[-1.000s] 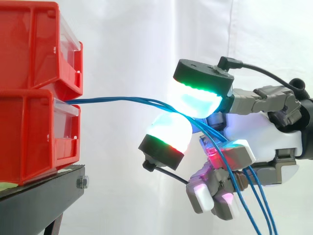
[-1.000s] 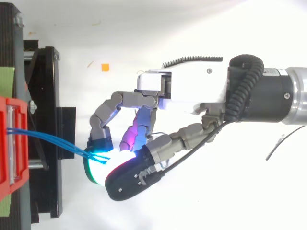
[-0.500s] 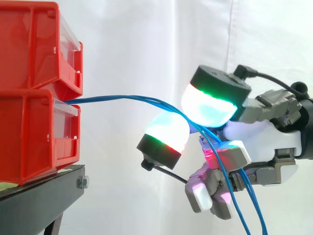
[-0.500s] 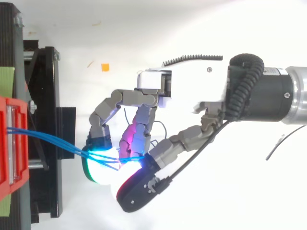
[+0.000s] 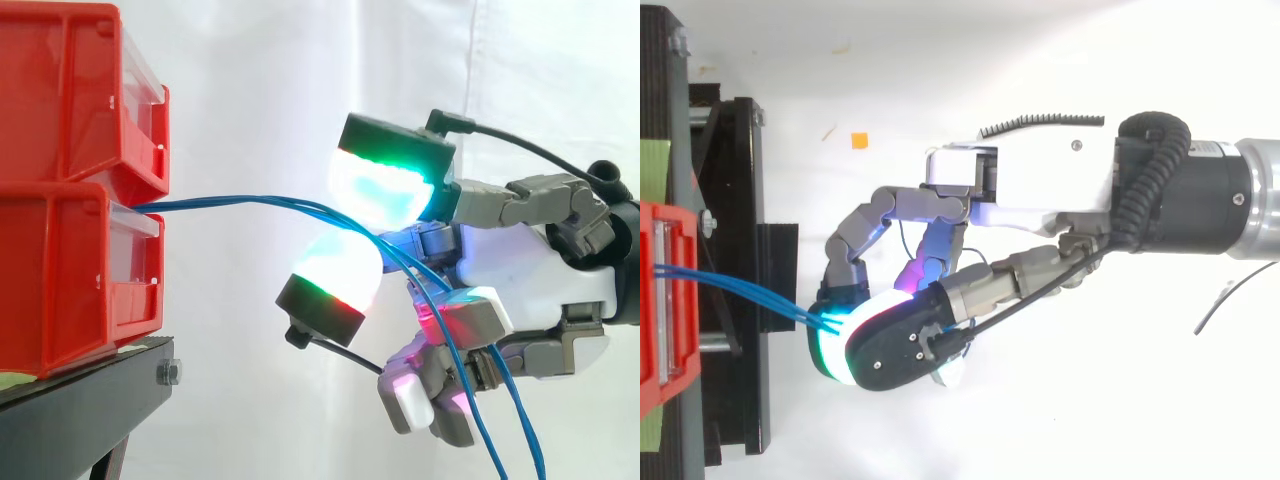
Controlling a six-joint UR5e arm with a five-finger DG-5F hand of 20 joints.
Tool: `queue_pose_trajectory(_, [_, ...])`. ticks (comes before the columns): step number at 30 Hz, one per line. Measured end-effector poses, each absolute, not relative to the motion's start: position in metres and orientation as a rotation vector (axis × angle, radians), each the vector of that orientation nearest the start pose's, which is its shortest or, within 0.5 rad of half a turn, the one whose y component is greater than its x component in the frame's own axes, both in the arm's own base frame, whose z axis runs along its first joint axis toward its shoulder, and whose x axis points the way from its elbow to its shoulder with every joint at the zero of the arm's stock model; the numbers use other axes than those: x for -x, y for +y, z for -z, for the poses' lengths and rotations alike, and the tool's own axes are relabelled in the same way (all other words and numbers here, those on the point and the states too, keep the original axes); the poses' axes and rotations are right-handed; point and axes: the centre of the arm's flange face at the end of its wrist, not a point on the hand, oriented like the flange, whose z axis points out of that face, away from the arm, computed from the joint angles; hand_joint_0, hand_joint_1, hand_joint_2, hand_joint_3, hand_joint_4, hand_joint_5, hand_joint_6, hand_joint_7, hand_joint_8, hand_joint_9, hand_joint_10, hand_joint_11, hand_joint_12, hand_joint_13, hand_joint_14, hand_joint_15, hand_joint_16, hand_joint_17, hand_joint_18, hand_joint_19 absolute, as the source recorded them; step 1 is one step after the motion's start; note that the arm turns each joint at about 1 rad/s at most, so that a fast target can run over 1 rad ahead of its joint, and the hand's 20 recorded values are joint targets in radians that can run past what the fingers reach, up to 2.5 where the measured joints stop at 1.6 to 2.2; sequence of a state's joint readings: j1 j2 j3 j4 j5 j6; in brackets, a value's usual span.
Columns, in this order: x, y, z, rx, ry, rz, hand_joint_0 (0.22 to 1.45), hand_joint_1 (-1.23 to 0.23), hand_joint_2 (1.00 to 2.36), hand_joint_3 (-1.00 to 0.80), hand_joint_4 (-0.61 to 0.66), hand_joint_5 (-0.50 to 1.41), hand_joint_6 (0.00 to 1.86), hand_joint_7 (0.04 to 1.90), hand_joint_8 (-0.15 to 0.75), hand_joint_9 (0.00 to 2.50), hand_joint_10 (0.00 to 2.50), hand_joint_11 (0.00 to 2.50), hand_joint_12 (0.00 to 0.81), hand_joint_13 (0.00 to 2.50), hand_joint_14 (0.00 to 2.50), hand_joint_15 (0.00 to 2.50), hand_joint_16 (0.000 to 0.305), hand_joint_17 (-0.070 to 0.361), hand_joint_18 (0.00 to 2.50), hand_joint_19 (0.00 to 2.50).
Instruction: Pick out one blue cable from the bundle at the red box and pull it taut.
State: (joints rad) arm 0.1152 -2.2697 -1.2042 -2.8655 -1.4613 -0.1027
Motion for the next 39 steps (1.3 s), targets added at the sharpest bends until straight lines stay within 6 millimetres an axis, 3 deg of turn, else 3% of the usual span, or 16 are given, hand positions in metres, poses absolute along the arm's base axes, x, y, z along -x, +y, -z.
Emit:
queue_pose_trajectory(10, [-0.7494,-0.059,-0.2548,-1.167,1.298,-1.1,0.6,-0.7,1.0,-0.06,0.09,-0.06,0.86,0.92,0.387,1.46,0.02,0.64,0.484,1.06,0.01,0.44,0.073,0.165,1.12,0.67])
queue_pose_trajectory(21, [-0.7497,-0.0608,-0.2549,-1.162,1.291,-1.078,0.63,-0.78,1.02,-0.09,0.18,-0.08,0.88,0.94,0.361,1.35,0.03,0.69,0.438,0.96,0.02,0.47,0.062,0.14,0.97,0.72])
queue_pose_trajectory(31, [-0.75,-0.0617,-0.2555,-1.152,1.289,-1.064,0.69,-0.88,1.02,-0.2,0.07,-0.09,0.89,1.02,0.331,1.32,0.03,0.76,0.403,0.9,0.02,0.48,0.055,0.124,0.88,0.75])
queue_pose_trajectory(39, [-0.7503,-0.0615,-0.2555,-1.146,1.291,-1.057,0.76,-0.89,1.0,-0.47,-0.01,-0.09,0.93,0.95,0.326,1.39,0.03,0.76,0.394,0.93,0.02,0.48,0.053,0.119,0.89,0.74])
